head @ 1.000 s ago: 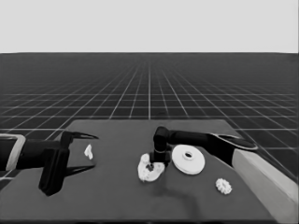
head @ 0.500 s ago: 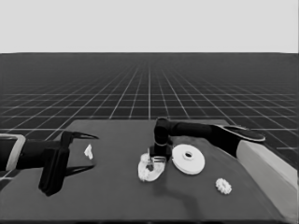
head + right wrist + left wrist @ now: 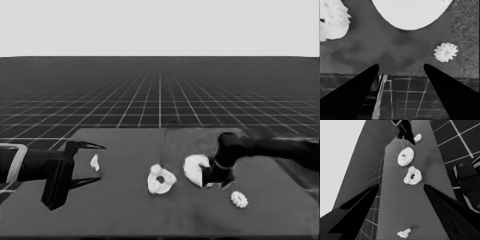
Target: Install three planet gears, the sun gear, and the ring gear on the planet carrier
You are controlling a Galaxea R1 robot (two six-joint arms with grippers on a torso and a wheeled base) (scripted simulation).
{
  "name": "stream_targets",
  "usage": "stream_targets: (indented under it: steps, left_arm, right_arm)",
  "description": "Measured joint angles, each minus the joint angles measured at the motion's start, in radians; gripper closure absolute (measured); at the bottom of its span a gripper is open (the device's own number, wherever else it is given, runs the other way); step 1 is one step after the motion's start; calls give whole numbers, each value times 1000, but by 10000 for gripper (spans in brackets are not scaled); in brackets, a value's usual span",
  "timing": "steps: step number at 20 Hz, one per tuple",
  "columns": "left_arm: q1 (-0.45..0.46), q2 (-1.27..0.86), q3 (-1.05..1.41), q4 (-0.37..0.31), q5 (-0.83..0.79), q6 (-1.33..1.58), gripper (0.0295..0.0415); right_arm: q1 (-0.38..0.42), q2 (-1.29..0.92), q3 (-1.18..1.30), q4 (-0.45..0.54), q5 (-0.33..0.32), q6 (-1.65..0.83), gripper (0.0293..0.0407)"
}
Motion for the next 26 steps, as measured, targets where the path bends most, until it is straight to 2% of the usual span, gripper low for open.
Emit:
stream_targets:
  steps: [1,3,8,9,11,13,18,20,21,26]
  left_arm:
    - [0,0,0,0,0,0,326]
    - [0,0,0,0,0,0,326]
    - [0,0,0,0,0,0,326]
    - [0,0,0,0,0,0,326]
    - [0,0,0,0,0,0,326]
    - [0,0,0,0,0,0,326]
    - [0,0,0,0,0,0,326]
    - [0,0,0,0,0,0,326]
    - [0,0,0,0,0,0,326]
    - [0,0,0,0,0,0,326]
  right_arm:
    - [-2,-173,20,3,24,-127,315]
    - [-3,-307,-26,14,53,-285,315]
    - [-3,-353,-66,23,68,-371,315]
    - [-104,-335,-100,-63,130,-377,315]
    - [-203,-304,-157,-135,191,-387,315]
    - [-232,-290,-182,-157,212,-391,315]
    - [-246,-283,-196,-167,223,-394,315]
    - [-246,-283,-196,-168,223,-394,386]
    - [-246,-283,-196,-168,223,-394,390]
    - [-246,-283,-196,-168,223,-394,390]
